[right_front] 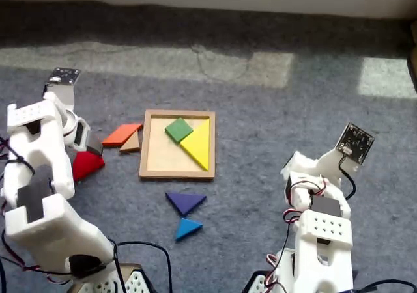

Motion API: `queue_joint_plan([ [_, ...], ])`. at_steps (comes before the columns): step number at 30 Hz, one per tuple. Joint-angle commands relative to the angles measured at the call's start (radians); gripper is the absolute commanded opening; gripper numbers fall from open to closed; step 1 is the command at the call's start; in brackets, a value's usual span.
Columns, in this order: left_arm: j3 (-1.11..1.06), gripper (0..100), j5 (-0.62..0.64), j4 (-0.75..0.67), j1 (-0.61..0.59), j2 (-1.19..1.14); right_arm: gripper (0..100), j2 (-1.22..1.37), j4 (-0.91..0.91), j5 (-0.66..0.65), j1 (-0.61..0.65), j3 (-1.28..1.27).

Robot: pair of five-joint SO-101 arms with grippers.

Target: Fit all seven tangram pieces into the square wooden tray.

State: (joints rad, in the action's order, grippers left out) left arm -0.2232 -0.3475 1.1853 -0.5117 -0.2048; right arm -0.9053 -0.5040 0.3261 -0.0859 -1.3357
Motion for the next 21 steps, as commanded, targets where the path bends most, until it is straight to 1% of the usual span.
queue_joint_plan([
  [1,0.018,28,-0.008,0.084,0.022,0.154,15.8,-0.022,0.027,-0.017,0.005,0.008],
  [4,0.016,29,-0.011,0.133,0.022,0.217,15.8,-0.022,0.027,-0.017,0.005,0.008],
  [6,-0.010,29,-0.014,0.130,0.022,0.225,15.8,-0.022,0.027,-0.017,0.005,0.008],
  [10,-0.091,36,-0.021,0.040,0.021,0.199,15.9,-0.022,0.027,-0.017,0.005,0.007],
  [14,-0.151,35,-0.161,-0.029,0.027,0.151,15.9,-0.022,0.027,-0.017,0.005,0.007],
  [21,-0.151,33,-0.178,-0.135,0.022,0.028,15.9,-0.022,0.027,-0.017,0.005,0.007],
])
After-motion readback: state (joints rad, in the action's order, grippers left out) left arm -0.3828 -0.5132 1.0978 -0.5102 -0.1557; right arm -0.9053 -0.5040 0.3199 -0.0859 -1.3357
